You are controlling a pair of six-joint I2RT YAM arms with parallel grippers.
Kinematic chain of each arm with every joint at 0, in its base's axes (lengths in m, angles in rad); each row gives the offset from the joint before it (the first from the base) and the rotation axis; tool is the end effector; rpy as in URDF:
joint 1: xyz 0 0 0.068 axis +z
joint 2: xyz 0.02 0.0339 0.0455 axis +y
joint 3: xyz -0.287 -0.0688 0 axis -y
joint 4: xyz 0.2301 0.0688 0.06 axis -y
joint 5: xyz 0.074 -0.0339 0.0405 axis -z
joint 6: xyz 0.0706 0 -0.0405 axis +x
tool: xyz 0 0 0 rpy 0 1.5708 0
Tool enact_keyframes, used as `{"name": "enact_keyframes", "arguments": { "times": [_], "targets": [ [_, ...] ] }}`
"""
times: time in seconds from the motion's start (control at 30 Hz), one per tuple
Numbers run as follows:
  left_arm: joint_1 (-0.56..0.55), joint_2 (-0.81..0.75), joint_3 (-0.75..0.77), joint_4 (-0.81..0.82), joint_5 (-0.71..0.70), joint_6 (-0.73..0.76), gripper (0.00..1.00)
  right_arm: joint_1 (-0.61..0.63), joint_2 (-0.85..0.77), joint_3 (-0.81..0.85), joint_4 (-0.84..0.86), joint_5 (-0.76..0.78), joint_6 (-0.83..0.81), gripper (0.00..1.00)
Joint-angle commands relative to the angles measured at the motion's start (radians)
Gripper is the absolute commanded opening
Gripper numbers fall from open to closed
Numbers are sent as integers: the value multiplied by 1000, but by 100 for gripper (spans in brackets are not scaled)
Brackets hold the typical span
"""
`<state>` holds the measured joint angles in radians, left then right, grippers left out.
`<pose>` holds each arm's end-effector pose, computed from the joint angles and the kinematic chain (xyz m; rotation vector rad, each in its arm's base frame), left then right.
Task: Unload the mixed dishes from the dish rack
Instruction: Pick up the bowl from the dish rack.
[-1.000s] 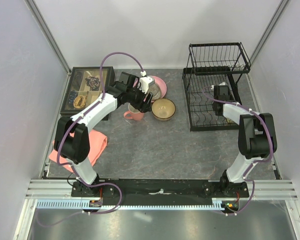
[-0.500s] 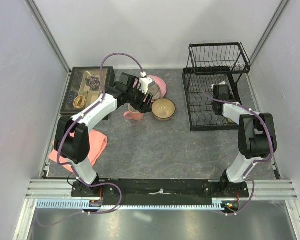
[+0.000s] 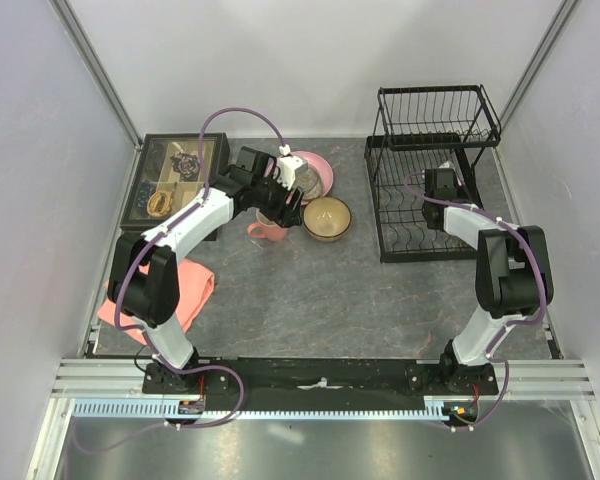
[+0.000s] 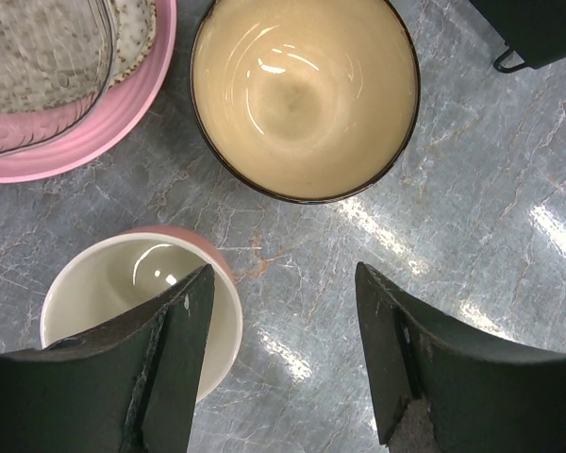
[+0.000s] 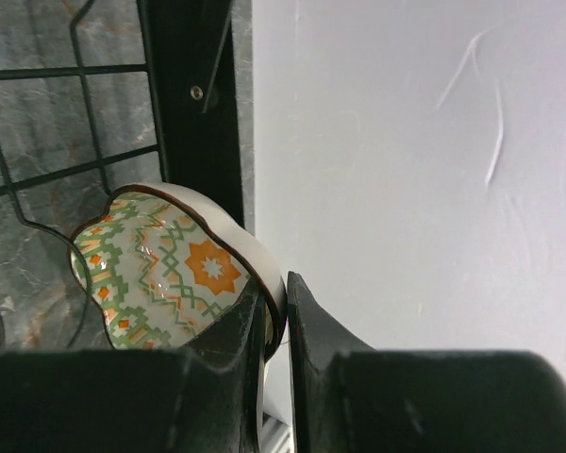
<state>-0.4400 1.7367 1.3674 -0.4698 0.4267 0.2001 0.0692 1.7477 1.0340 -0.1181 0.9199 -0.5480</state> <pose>0.3459 -0.1951 0.2666 0.9421 2.2106 -0.6248 0.3654 -0.0310 0.2044 -0.2800 2.3412 -1.3271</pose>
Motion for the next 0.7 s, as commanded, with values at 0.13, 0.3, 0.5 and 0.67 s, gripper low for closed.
{"name": "enact_keyframes", "arguments": {
  "times": [0.13, 0.3, 0.5, 0.67],
  "targets": [
    [14, -14, -2, 34, 41, 30, 68, 40, -53, 74, 8, 114, -56, 0],
    [18, -20, -1, 36, 41, 30, 68, 44, -59, 80, 9, 120, -63, 0],
    [20, -22, 2, 33, 40, 27, 68, 57, -71, 93, 8, 132, -78, 0],
    [21, -25, 2, 33, 40, 25, 68, 67, -112, 115, -12, 129, -76, 0]
  ]
}}
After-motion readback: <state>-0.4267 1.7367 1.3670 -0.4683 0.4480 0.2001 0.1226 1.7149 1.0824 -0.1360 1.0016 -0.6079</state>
